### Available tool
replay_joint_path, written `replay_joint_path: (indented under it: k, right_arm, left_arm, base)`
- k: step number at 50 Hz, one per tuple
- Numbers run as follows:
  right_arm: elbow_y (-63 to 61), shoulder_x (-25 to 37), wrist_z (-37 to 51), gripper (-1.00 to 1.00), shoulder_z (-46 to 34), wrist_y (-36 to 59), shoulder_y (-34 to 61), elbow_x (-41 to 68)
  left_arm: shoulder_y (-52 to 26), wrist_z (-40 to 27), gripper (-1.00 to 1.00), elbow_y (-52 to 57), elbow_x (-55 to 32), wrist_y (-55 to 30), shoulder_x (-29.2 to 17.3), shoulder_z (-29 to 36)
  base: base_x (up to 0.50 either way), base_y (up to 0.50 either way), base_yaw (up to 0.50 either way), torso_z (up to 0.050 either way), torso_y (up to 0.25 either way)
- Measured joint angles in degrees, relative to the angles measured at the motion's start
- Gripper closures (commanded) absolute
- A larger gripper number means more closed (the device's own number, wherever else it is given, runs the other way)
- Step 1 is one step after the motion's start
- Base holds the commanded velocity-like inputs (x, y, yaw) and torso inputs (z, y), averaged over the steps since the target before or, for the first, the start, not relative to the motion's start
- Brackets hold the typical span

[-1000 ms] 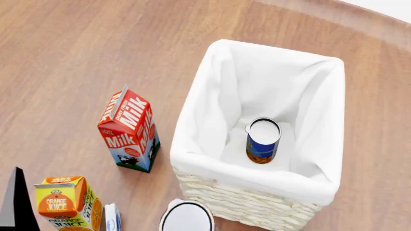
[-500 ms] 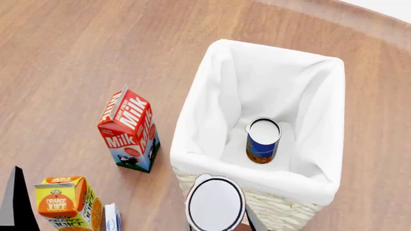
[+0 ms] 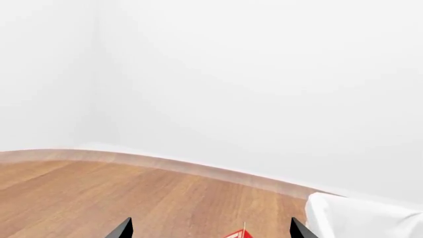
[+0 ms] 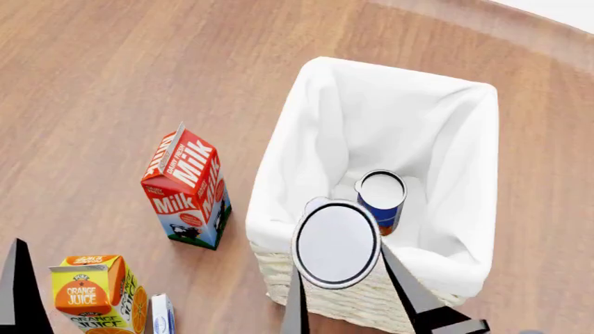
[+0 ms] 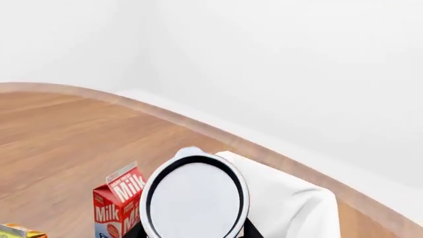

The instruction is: Pick up the alphabet soup and the tomato sauce, and put them in the basket.

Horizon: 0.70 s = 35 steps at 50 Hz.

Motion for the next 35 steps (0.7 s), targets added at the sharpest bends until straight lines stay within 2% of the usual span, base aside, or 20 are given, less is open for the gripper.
replay_joint_path:
  k: [16,35]
  right_arm:
    - [2.78,1.91,-2.79,1.00,2.32,0.66,6.34,6.08]
    - [10.81,4.47,-10.57,1.00,5.45,1.83,12.71,13.25]
  left_arm:
    - [-0.10,-0.11,-1.00,-0.14,-0.01,0.08,-0.10,0.05]
    - [-0.15,-0.19,-1.00,-0.43,0.03,0.15,-0.20,0.20]
  base:
    - [0.00,0.00,0.00,0.000,0.000]
    - [0.00,0.00,0.00,0.000,0.001]
